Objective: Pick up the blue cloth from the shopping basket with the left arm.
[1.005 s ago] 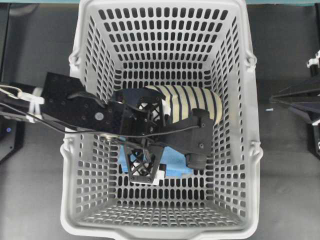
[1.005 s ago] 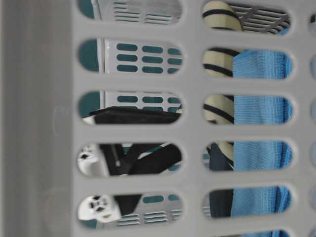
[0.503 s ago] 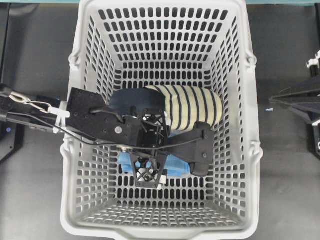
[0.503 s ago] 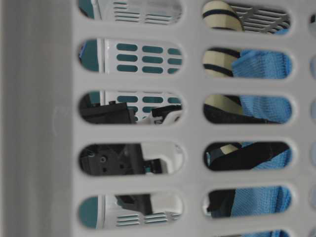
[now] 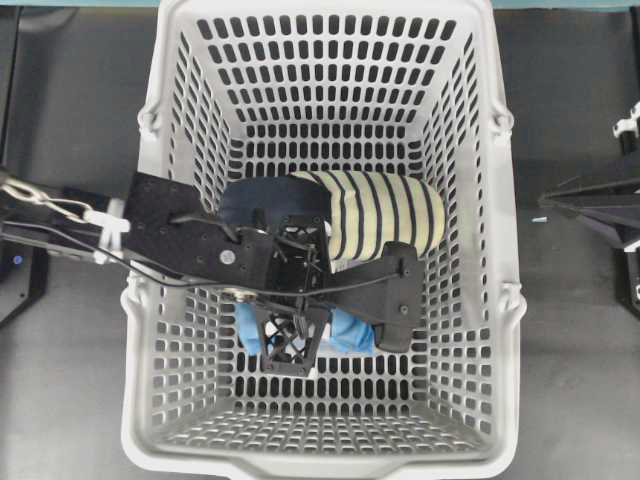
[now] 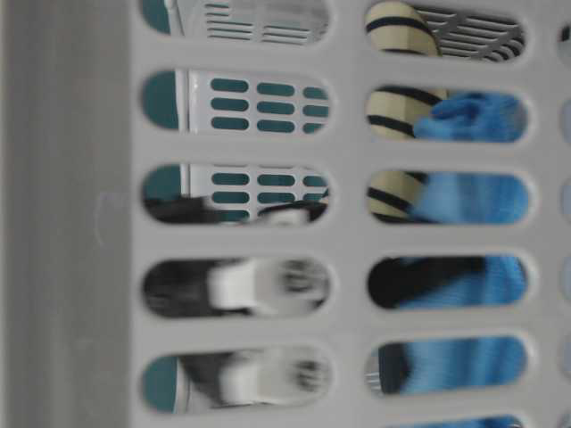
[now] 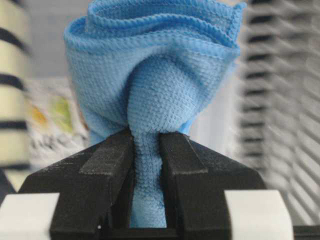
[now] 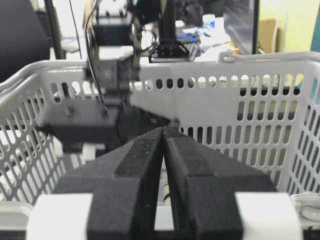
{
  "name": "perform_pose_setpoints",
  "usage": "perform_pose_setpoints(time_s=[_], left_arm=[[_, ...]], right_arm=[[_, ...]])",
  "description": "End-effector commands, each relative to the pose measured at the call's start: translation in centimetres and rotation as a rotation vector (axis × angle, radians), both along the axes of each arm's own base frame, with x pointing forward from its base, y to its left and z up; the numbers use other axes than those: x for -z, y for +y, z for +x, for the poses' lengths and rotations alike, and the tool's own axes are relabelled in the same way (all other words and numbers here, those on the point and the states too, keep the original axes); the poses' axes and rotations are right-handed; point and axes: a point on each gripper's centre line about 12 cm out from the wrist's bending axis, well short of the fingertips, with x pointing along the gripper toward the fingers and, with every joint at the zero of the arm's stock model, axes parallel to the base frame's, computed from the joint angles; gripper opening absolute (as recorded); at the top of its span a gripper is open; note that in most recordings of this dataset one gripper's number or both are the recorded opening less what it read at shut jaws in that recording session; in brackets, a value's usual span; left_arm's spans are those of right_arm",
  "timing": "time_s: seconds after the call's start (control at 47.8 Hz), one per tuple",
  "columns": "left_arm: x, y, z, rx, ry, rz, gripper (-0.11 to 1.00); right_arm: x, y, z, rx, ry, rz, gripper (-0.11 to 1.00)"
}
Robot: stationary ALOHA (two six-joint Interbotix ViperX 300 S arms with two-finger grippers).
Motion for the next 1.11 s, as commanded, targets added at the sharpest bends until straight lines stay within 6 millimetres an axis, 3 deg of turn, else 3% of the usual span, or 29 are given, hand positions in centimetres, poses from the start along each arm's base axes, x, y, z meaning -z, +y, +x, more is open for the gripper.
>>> perform_pose_setpoints(time_s=[0.0,0.209,0.398,1.089], left_arm=[[-5.3,-0.1,0.2,-0.001,-0.094,-0.013,0.12],[-13.6,0.2,-1.1,-0.012,-0.087,-0.009,0.12],[-18.7,0.6,-2.1,-0.026,-0.09,-0.011,0.12],[-18.3,1.1,-1.4,-0.04,-0.074,-0.008,0.12]], right_arm=[[-0.4,0.0,0.1,0.001,-0.014,0.005,-0.01],[-0.3,0.0,0.1,0.001,-0.012,0.005,-0.01],[-0.4,0.0,0.1,0.001,-0.017,0.005,-0.01],[-0.7,0.0,-0.2,0.001,-0.035,0.005,-0.01]])
